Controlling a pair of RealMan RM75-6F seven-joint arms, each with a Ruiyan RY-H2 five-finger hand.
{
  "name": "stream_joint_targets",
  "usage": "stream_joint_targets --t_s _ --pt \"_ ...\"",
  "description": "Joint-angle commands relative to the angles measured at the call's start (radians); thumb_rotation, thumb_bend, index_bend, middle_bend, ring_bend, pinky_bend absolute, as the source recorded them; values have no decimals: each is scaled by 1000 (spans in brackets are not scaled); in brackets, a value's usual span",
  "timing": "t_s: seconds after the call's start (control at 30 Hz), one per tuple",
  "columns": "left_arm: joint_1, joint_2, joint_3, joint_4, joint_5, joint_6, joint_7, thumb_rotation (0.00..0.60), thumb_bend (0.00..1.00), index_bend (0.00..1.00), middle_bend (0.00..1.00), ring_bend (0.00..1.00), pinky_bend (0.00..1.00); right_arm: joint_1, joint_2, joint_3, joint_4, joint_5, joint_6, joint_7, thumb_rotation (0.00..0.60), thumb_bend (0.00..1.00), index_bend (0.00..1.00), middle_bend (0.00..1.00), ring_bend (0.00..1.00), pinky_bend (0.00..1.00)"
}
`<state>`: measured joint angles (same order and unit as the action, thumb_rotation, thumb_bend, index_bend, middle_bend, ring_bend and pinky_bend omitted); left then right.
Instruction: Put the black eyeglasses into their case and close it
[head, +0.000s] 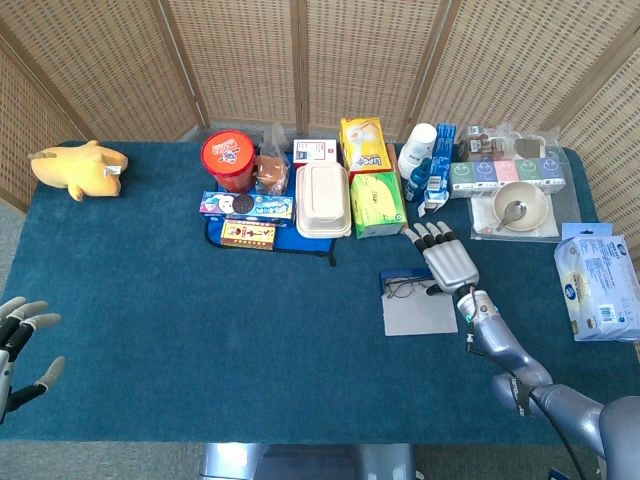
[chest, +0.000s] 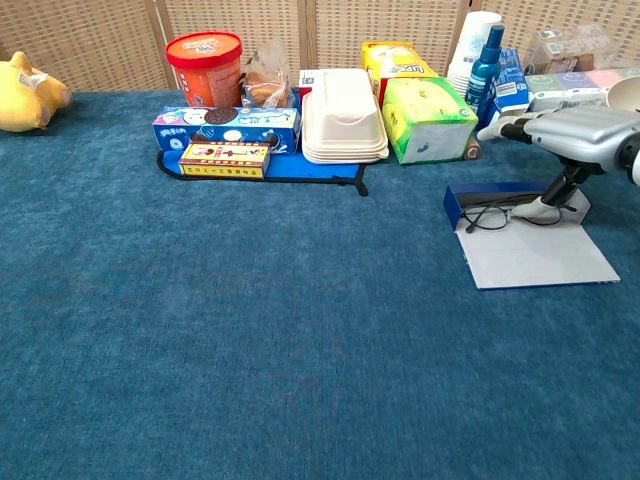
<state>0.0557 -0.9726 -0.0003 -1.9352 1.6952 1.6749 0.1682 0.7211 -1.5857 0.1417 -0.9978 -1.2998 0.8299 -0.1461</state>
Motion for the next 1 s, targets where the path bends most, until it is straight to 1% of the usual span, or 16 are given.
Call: stream_joint_targets --t_s 0.03,0.33,0.5,0.57,0.63,0.7,0.77,0.87,0.93,1.0 --pt "1 0 1 0 0 1 0 598 226 311 261 160 195 5 -2 4 9 4 -5 4 461 215 0 0 0 81" --pt "0 -1 0 -2 2 -2 4 600 227 311 261 160 195 5 4 3 11 6 -5 9 461 217 0 0 0 81" --pt "-3 -5 1 -3 3 -7 7 599 228 310 261 161 195 -6 24 -3 -22 -1 12 10 459 216 0 0 0 81" --pt "-6 -9 0 -4 2 -13 8 600 227 311 261 160 195 -16 52 -4 -72 0 20 17 474 222 0 0 0 81" --pt "-9 -13 -1 -4 1 -18 9 600 226 310 261 160 195 -20 78 -1 -116 1 26 19 503 250 0 0 0 80" --pt "-12 -17 0 -3 1 -23 10 600 227 310 261 161 195 -25 109 4 -171 6 30 25 509 266 0 1 0 81" --pt "-14 -23 0 -2 1 -28 11 600 227 311 261 161 195 -27 144 8 -229 13 22 36 508 267 0 13 0 81" --pt "-20 -34 4 -1 4 -42 15 600 227 310 261 160 195 -25 201 20 -321 27 10 42 507 272 7 63 0 81" --pt "-24 -40 5 0 5 -50 17 600 227 310 261 160 195 -21 228 26 -366 39 -1 41 506 275 36 104 2 81" --pt "-29 -46 7 -1 8 -58 22 600 227 310 261 160 195 -17 245 31 -400 53 -12 40 498 275 59 121 9 82"
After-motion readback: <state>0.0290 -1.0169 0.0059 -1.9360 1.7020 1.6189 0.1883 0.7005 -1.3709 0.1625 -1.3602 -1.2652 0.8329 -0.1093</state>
